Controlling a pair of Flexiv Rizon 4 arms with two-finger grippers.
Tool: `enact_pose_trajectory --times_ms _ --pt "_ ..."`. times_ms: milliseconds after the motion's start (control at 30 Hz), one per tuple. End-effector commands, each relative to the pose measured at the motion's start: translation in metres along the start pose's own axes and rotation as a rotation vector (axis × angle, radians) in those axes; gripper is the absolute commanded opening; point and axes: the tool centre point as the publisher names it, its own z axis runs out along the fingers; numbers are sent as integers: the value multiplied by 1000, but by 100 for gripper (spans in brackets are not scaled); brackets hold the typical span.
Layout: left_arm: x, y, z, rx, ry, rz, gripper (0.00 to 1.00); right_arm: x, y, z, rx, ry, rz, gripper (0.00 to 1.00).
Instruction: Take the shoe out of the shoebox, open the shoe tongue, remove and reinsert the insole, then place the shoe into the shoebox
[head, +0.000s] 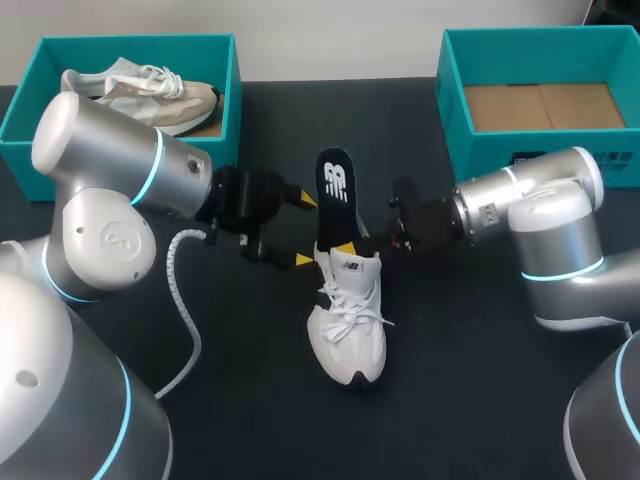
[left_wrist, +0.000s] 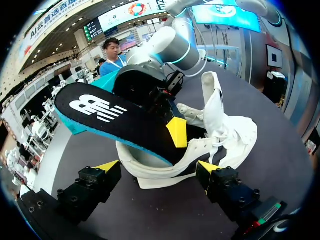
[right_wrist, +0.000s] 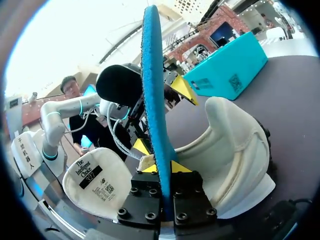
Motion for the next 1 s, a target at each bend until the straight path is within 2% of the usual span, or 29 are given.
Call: enact_pose_trajectory --times_ms 33,67,167,300,433,567,600,633,800,1000 --pt "1 0 0 -3 0 0 100 5 3 -2 -9 -29 -22 0" --pt "1 0 0 -3 0 0 100 5 5 -3 -9 -34 -29 17" --pt "1 0 0 -3 0 0 100 6 13 -5 -10 -45 -51 24" --pt "1 0 0 -3 0 0 100 6 22 -6 -6 -52 -75 25" --pt "1 0 0 -3 0 0 100 2 28 -7 2 -50 -88 25" --pt "1 0 0 -3 0 0 100 -3 34 -9 10 -49 -99 20" --pt "1 0 0 -3 0 0 100 -4 34 -9 16 -48 -99 14" --pt "1 0 0 -3 0 0 100 -5 35 -10 20 -47 -98 0" --pt "1 0 0 -3 0 0 100 -8 28 -11 44 -33 -68 0" --pt "1 0 0 -3 0 0 100 -5 7 -9 95 -6 16 0"
